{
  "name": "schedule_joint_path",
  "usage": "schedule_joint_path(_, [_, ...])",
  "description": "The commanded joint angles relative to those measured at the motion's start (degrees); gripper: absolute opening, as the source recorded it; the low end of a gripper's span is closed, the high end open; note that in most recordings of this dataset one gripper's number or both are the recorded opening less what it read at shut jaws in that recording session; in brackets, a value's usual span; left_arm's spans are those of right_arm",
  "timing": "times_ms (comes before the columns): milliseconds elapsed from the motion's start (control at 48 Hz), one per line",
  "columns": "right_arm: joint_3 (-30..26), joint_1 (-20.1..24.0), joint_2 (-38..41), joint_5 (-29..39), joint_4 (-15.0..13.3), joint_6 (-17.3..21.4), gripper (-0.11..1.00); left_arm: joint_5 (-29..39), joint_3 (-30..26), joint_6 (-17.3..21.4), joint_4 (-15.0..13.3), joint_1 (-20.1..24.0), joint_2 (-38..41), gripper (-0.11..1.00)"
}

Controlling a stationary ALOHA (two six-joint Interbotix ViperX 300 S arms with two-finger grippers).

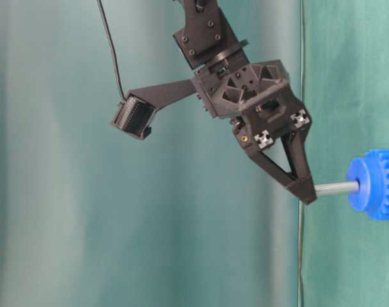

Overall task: Insert the shaft placed at a random location into the center hole of the small gear at another random location.
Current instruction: 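Align the held shaft over the blue gear's center hole and lower it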

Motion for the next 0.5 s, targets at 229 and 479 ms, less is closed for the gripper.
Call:
schedule_joint_path(229, [-0.09,-0.44,-3.16,0.0,0.18,0.09,0.13,-0.35,-1.23,-0.09,0.09,-0.09,0.44,0.0])
schedule_joint_path(479, [0.18,-0.44,-5.19,-0.18,-0.18,-0.18,0.13,-0.35,-1.23,-0.09,0.09,-0.09,0.44,0.0])
